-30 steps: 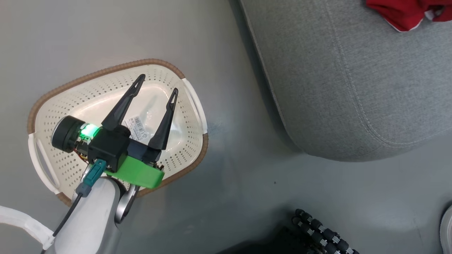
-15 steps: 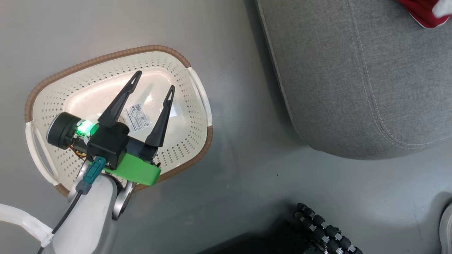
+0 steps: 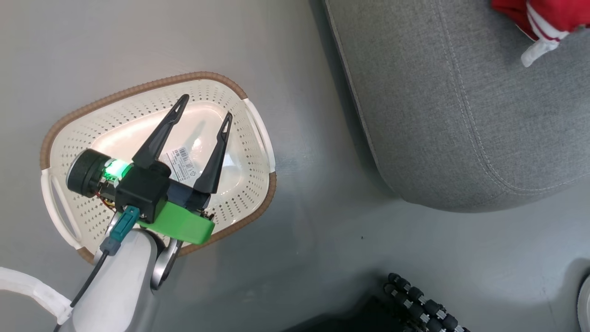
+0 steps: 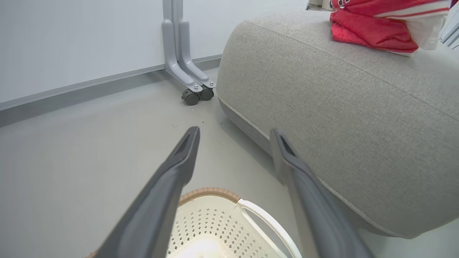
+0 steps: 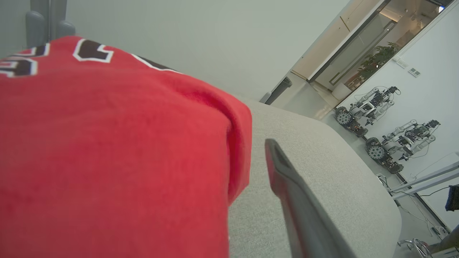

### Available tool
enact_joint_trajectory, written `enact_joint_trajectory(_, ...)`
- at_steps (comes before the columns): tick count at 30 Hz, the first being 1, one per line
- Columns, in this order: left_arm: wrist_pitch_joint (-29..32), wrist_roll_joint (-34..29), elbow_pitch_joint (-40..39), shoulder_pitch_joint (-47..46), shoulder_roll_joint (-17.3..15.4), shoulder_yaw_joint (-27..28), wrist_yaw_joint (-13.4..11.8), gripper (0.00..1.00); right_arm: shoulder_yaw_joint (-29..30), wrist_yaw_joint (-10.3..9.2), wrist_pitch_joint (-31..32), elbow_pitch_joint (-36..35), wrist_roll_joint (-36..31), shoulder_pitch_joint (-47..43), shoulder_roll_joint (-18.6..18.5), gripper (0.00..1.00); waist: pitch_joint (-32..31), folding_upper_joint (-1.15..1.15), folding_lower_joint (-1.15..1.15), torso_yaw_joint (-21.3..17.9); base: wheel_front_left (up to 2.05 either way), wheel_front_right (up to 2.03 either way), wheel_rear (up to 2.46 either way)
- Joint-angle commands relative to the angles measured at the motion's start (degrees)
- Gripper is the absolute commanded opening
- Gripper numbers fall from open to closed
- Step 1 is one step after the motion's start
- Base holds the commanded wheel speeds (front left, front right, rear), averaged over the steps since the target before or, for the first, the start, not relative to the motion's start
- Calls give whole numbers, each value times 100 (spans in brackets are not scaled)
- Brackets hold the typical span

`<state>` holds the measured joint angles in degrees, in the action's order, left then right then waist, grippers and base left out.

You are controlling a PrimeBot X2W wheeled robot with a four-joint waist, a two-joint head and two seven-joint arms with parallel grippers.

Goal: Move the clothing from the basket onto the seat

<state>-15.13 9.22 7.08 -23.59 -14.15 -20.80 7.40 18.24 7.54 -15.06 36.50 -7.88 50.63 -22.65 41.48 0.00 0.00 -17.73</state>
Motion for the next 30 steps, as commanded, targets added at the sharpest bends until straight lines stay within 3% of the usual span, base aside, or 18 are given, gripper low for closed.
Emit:
enact_joint_trajectory(1, 0, 4, 5, 49, 7, -6, 17, 100, -60, -11, -18, 79, 37, 3, -18, 100, -98, 0, 0, 21, 0, 0, 0)
enact_joint_trajectory(23, 0, 206, 197, 604, 543, 125, 17, 100, -772, -11, -18, 814, 519, -1122, -678, 100, -1918, 0, 0, -173, 0, 0, 0)
enact_joint_trajectory(30, 0, 214, 179, 907, 707, 265, 17, 100, -1278, -11, -17, 1088, 804, -1466, -910, 100, -2419, 0, 0, -300, 0, 0, 0)
